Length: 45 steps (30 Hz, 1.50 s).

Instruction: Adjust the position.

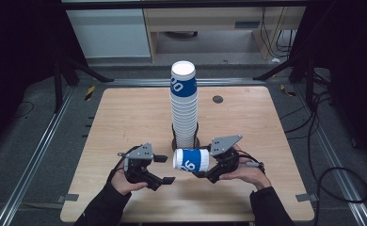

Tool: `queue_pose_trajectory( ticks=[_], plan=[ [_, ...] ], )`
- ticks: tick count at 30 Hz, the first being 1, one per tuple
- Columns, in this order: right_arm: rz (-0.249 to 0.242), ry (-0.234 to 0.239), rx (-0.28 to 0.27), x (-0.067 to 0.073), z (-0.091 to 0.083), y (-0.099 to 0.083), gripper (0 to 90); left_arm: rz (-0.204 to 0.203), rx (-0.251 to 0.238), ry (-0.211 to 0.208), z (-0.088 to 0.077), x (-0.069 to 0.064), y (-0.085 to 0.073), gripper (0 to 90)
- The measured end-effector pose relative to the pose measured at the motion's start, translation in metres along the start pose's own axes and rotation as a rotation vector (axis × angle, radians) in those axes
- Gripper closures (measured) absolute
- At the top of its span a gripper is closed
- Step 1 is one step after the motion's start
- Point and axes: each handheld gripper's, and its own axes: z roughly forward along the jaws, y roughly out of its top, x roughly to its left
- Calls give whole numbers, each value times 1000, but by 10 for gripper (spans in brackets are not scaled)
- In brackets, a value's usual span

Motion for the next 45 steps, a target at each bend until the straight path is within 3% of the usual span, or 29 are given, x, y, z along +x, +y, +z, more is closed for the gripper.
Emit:
queue_pose_trajectory(
  ticks=[10, 24, 45],
  plan=[
    [-53, 26, 94, 8, 19, 1, 153, 14, 32, -13, 6, -3, 0, 155],
    [-102, 49, 166, 17, 36, 2, 154, 24, 82, -21, 15, -4, -2, 177],
    [-118, 78, 172, 21, 44, 5, 154, 38, 117, -39, 20, -5, -5, 232]
  ],
)
